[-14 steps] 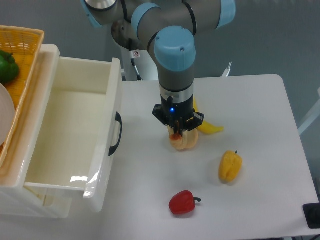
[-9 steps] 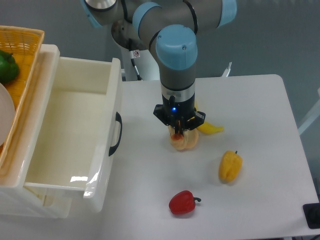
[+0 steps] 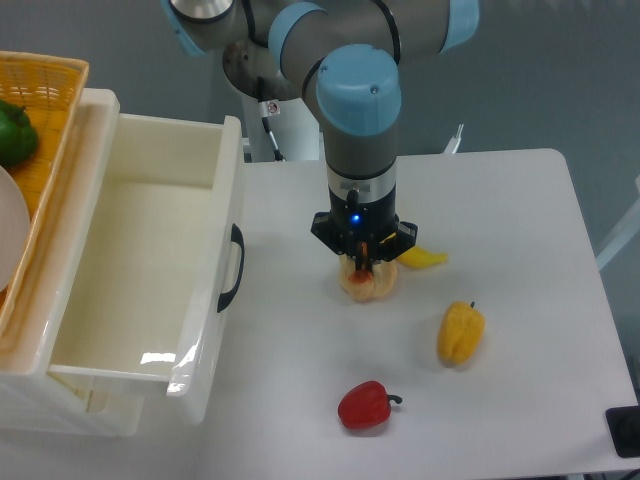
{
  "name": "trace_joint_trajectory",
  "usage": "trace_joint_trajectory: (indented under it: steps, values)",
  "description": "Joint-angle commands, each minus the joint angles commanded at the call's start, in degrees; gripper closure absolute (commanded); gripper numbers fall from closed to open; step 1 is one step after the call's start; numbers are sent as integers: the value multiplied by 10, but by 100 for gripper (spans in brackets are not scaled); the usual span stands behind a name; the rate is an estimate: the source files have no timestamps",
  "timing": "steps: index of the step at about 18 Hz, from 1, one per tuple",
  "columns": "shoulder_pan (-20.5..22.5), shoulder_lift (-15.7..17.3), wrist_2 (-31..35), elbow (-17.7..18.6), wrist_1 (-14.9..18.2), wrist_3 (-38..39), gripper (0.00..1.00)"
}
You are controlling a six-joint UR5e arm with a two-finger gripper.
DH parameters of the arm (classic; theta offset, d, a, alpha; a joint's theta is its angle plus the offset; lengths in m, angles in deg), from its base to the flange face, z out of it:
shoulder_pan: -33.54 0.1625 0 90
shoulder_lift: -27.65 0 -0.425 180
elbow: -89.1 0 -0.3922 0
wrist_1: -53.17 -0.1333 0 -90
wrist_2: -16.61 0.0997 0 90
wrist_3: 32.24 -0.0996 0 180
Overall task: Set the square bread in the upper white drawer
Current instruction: 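Close the gripper on the small bread piece beside the round roll, then lift the bread piece and carry it over the open white drawer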
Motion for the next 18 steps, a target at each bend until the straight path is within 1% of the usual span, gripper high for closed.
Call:
trace_joint_trajectory:
  steps: [3,4,7,10,14,18]
  values:
    - [1,16,-11,-4,-1,59,100]
    - [1,17,-20,-7,-1,62,100]
    - [0,38,-29,-10,7,68,100]
    - [-1,52,-37,-9,12,94,100]
    - [-4,83,-92,-9,11,182,100]
    - [-17,105,-115,-11,11,221,100]
